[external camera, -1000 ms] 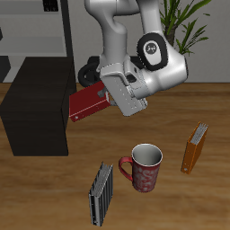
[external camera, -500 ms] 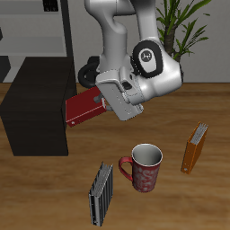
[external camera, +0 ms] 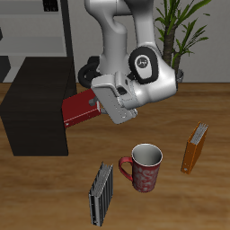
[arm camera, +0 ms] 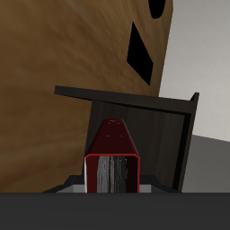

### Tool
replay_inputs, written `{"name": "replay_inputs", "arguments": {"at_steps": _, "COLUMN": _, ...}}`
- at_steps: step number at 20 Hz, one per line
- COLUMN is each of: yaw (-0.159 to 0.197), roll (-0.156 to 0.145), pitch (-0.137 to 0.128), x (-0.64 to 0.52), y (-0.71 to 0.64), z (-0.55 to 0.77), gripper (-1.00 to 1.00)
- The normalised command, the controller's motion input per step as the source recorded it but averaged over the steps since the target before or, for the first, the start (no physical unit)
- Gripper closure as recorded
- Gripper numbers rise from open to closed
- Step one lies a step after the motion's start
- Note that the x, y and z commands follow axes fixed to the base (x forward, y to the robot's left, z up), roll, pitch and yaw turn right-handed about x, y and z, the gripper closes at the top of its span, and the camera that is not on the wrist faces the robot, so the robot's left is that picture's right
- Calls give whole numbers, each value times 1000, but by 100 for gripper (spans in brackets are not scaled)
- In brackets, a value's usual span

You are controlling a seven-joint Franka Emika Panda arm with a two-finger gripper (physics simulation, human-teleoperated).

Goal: Place the red book in the top region of the shelf

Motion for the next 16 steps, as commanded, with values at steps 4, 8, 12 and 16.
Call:
{"name": "replay_inputs", "arguments": {"at_steps": 4, "yaw": -13, "roll": -8, "pitch": 8, "x": 35, "y": -103, "z": 51, "gripper": 100}}
{"name": "replay_inputs", "arguments": {"at_steps": 8, "yaw": -12, "roll": -22, "pitch": 3, "x": 12, "y": -145, "z": 29, "gripper": 100}}
{"name": "replay_inputs", "arguments": {"at_steps": 12, "yaw": -16, "roll": -33, "pitch": 16, "x": 1, "y": -280, "z": -11, "gripper": 100}}
{"name": "replay_inputs", "arguments": {"at_steps": 16, "yaw": 2, "roll": -11, "pitch": 7, "x": 50, "y": -172, "z": -58, "gripper": 100}}
